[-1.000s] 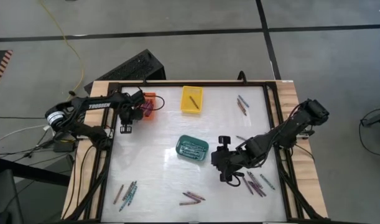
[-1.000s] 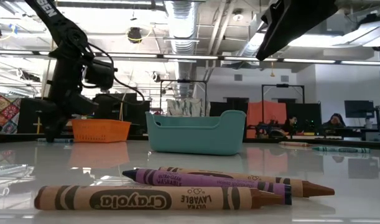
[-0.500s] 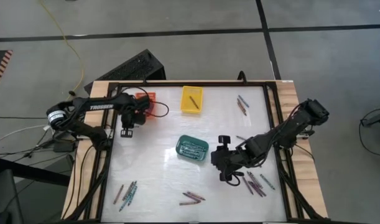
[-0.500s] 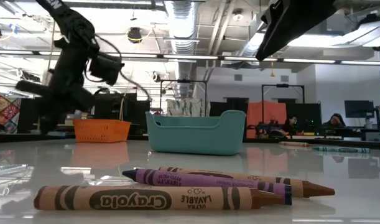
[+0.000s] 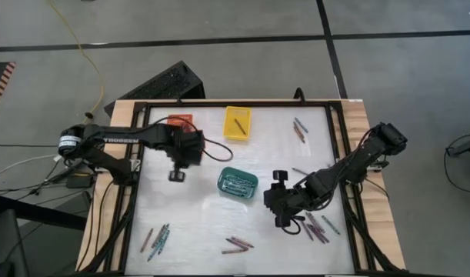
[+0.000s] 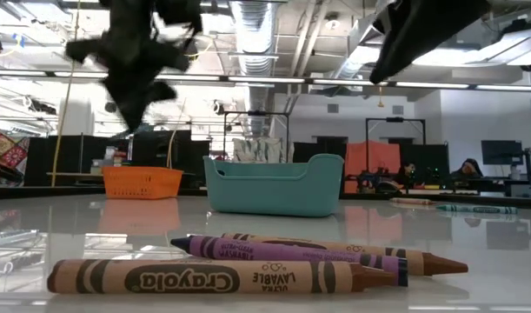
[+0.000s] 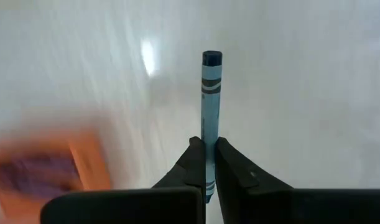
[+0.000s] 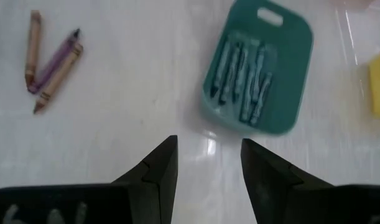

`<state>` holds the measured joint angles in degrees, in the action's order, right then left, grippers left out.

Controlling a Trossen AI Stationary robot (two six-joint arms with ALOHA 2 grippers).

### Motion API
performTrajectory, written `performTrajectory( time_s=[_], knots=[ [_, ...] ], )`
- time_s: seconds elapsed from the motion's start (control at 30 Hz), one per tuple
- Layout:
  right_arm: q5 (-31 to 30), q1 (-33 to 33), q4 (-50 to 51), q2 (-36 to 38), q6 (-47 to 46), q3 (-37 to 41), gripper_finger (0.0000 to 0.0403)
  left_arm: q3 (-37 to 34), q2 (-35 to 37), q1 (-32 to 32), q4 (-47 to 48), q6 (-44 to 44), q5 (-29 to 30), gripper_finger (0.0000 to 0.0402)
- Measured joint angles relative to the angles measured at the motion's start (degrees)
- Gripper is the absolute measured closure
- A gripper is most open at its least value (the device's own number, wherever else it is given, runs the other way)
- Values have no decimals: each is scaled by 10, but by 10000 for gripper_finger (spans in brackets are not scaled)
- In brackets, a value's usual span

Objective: Sort crayons
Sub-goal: Put the blue crayon into the blue bin

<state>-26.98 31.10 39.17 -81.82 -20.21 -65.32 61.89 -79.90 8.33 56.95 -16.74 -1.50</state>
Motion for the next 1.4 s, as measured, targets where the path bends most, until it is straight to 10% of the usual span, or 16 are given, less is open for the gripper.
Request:
performTrajectory(
  time_s=[0.4, 0.97, 1.4],
  knots=[
    [-16, 57, 171, 4, -170, 0, 235, 83, -56, -152, -279, 61, 7, 401],
    [-28, 148, 452, 69, -487, 0, 235, 210, -266, -164, -202, 8, 82, 401],
    [-19, 116, 454, 107, -499, 64, 235, 200, -281, -161, -197, 43, 103, 337]
  ],
)
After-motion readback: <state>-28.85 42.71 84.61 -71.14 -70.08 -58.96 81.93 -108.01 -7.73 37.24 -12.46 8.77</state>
